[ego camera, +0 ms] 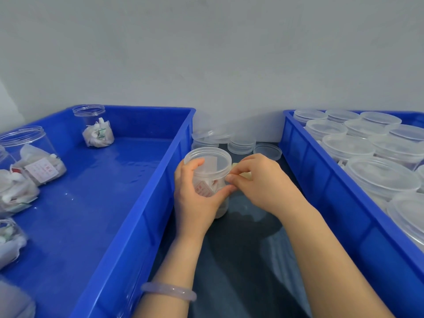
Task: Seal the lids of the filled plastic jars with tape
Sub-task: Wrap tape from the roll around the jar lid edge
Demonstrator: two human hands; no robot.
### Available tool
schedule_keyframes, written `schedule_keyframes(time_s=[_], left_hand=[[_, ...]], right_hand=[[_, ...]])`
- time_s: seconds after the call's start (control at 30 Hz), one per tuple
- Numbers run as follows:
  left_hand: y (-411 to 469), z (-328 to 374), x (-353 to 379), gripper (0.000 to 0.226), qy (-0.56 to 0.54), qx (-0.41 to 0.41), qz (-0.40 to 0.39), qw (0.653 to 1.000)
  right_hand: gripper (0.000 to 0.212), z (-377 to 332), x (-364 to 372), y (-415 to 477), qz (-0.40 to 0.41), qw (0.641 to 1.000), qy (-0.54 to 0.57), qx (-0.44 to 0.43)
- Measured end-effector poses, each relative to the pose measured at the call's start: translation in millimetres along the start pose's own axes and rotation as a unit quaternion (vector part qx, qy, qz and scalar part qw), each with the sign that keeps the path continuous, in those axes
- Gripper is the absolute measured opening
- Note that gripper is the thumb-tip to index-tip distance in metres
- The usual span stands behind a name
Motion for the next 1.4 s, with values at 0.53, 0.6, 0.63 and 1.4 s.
schedule_keyframes(time_s=[0.53,0.6,0.63,1.4], left_hand=[[6.4,2.6,-8.2,0.046,-0.007,-0.040,-0.023,0.999],[7.2,1.9,-10.0,0.048,-0.016,-0.044,-0.017,0.999],[7.4,2.0,-11.0,0.047,-0.019,-0.044,-0.012,0.999],[4.0,8.1,-4.4,0.049,-0.190,-0.093,-0.138,0.968]], right_hand=[[0.024,2.6,8.9,-4.0,-0.026,0.999,0.000,0.022],[0.019,2.5,10.2,-6.2,-0.042,0.998,0.034,0.007],[0.016,2.0,9.9,-7.2,-0.052,0.998,0.044,-0.005],[0.060,5.4,-19.9,-9.9,0.011,0.994,0.105,-0.015]])
Point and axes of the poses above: each hand's wrist, its own y-axis towards the middle knuckle, its own x-axis out of the palm, z = x × y, the point moved 6 cm from there along y, towards the middle knuckle, and after that the axes turned 8 degrees about -x, right-handed, at the moved point
